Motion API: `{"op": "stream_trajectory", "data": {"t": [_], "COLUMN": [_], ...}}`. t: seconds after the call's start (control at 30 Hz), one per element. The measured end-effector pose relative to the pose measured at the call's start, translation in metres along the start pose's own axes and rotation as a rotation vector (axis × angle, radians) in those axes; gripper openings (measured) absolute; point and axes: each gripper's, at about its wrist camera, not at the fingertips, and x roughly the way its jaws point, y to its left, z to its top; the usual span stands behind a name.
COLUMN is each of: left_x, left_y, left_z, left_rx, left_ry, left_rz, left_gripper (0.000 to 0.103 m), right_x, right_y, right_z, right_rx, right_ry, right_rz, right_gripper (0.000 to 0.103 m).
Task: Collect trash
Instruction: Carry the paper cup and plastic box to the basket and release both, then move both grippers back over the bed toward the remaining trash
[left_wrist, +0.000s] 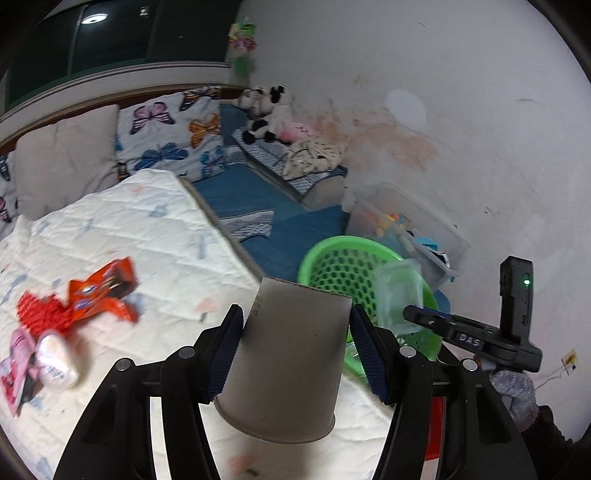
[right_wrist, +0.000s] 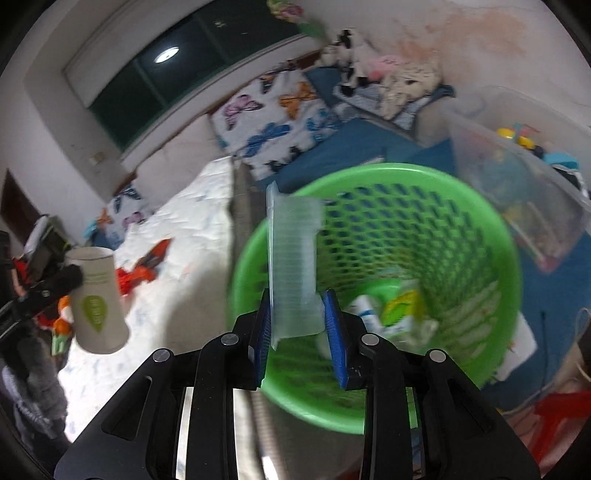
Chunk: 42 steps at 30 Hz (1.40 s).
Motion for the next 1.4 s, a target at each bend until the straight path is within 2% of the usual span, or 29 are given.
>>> {"op": "stream_trajectory", "data": {"t": [0.17, 0.27, 0.4, 0.83, 0.93, 1.07, 1.23, 1.4], "left_x": [0.021, 0.032, 0.050, 0.098, 0.104, 0.106, 0.099, 0.080], "left_y": [-0.024, -0.036, -0.051, -0.080, -0.082, -0.081, -0.074, -0.060], "left_z": [0.010, 0.013, 0.018, 0.015, 0.012, 0.009, 0.004, -0.004], "left_rx": [0.031, 0.049, 0.062, 0.056, 0.045, 0.035, 0.030, 0.031], "left_ry": [0.019, 0.030, 0.050, 0.117, 0.124, 0.122, 0.114, 0.089], "left_rz": [-0.026, -0.034, -0.046, -0.070, -0.077, -0.087, -0.085, -0.040], "left_gripper": [0.058, 0.058, 0.058, 0.058, 0.058, 0.065, 0.065, 0.065], "right_x": [-0.002, -0.008, -0.018, -0.040, -0.042, -0.043, -0.044, -0.041], "right_y": [-0.024, -0.033, -0.039, -0.045, -0.044, -0.039, -0.029, -0.012], "right_z": [-0.001, -0.003, -0.005, -0.017, -0.020, -0.023, -0.023, -0.023], "right_rx": [0.048, 0.060, 0.072, 0.049, 0.045, 0.029, 0.004, -0.042], "right_ry": [-0.003, -0.010, -0.022, -0.047, -0.048, -0.049, -0.051, -0.048], "right_rz": [-0.031, -0.033, -0.026, -0.025, -0.016, -0.014, -0.012, -0.008], "right_gripper": [0.038, 0.039, 0.041, 0.064, 0.067, 0.070, 0.071, 0.073]}}
